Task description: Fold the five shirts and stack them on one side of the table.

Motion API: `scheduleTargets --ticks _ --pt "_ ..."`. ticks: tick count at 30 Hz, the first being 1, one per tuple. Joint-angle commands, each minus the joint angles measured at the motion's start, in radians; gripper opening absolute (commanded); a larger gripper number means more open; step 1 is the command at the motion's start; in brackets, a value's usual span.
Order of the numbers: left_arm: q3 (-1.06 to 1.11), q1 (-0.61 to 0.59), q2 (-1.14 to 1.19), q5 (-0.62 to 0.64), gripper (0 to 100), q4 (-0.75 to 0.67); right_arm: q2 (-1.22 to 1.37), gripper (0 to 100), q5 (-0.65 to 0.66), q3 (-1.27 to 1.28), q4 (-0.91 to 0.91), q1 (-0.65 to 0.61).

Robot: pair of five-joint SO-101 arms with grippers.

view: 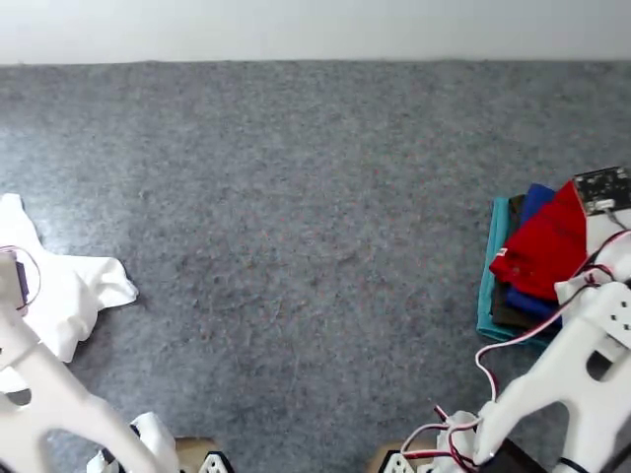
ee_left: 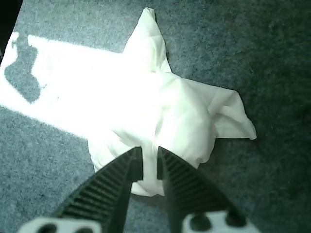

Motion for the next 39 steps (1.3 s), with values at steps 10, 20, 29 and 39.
scheduleTargets --ticks 10,20,29,39 --pt "-0.036 0.006 0.002 -0.009 6 -0.005 -0.028 27.7 0.107 0.253 -0.371 0.015" --pt "0.012 0.006 0.002 -0.009 6 -0.006 -0.039 18.5 0.157 0.275 -0.496 0.015" --pt "0.012 0.006 0.002 -0.009 6 -0.02 -0.039 1.2 0.466 0.219 -0.516 0.042" --pt "0.012 0.006 0.002 -0.009 6 -0.02 -0.039 1.2 0.795 0.009 -0.509 0.085"
